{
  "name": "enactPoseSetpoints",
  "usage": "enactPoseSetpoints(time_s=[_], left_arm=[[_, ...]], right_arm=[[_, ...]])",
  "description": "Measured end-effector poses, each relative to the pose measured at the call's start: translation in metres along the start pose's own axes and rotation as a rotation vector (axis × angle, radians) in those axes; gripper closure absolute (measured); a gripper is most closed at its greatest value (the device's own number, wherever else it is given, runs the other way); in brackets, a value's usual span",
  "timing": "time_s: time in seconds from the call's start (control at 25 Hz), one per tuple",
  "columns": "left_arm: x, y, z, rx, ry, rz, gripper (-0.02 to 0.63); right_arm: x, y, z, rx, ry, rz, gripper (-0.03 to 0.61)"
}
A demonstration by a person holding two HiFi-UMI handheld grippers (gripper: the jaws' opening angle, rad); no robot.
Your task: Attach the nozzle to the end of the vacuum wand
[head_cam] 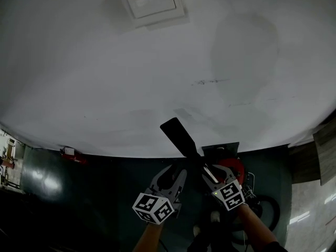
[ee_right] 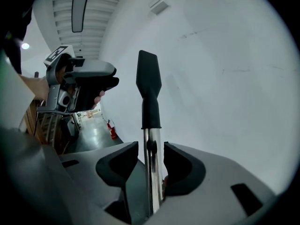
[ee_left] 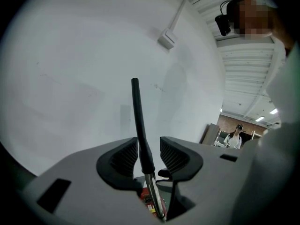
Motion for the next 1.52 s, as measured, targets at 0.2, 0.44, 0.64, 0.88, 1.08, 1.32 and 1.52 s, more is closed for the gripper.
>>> enactPoseSetpoints(time_s=[0.2,0.44,0.64,0.88,1.08,1.32,1.52], left_arm=[[-0.016,0.016,0.000,0.007,-0.026,0.000,0.468],[-0.049,0.037,0.013,0.004,-0.074,-0.005,0.505],[-0.077,0.055,0.025,-0.028,-0.109,-0.006,0.549],[-0.112,0.076,0.037,-0.077,-0.150,-0.027,0.607],[-0.129,0.093,0.042,-0.104,-0.168,-0.048,0.609],[-0.140,0.106,0.045,-0.133,-0.192,-0.054,0.611],[-0.142,0.112,0.046,-0.143,-0.192,-0.048,0.609]], right_arm=[[0.004,0.025,0.020,-0.047,-0.059,-0.009,0.419],[0.016,0.066,0.059,-0.111,-0.143,0.014,0.438],[0.032,0.104,0.087,-0.183,-0.192,-0.008,0.507],[0.053,0.149,0.109,-0.264,-0.255,-0.005,0.543],[0.068,0.174,0.121,-0.314,-0.284,-0.005,0.560],[0.080,0.189,0.128,-0.347,-0.299,-0.014,0.561],[0.086,0.194,0.132,-0.359,-0.294,-0.012,0.561]])
Point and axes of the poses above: the fingertips, and each gripper's own axes: y backward along the fingers, x to its left, z out of its top, the point moved 9 cm from there along y, backward along the fingers, and after that the axes turned 10 degrees about -z, right-handed, at the moved point
